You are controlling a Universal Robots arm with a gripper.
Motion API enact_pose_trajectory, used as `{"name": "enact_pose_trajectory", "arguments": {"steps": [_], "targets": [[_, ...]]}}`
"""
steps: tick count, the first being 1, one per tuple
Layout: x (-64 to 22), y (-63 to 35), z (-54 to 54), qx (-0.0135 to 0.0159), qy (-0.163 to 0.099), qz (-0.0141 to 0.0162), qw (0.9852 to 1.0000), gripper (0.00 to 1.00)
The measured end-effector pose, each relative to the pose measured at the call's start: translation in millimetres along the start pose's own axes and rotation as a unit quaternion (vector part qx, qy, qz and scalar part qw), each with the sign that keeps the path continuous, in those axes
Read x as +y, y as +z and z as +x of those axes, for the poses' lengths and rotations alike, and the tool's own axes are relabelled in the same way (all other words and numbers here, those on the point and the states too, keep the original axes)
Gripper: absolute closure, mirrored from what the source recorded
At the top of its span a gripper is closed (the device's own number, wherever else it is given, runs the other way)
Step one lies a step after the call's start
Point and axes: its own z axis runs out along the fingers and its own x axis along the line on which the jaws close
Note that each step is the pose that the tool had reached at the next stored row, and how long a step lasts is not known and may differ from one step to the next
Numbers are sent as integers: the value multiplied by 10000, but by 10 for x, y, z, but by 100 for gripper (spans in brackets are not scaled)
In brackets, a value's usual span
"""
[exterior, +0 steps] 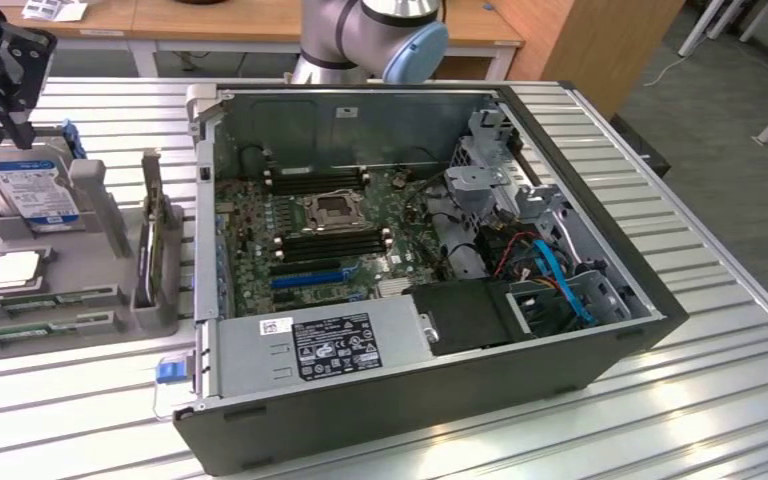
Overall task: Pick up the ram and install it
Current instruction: 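Pick up the ram and move it above insertion slot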
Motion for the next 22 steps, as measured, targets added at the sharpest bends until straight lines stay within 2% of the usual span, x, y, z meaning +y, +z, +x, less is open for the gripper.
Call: {"name": "enact_pose_trajectory", "arguments": {"steps": [4,7,11,14,17,22], "targets": [[0,0,0,0,-13,0,10000,70],[0,-1,0,10,-250,-9,9997,70],[-1,38,1,23,-617,-19,9981,70],[-3,86,2,34,-889,-26,9960,70],[-5,129,3,44,-1157,-33,9933,70],[-8,202,5,60,-1610,-44,9869,70]]}}
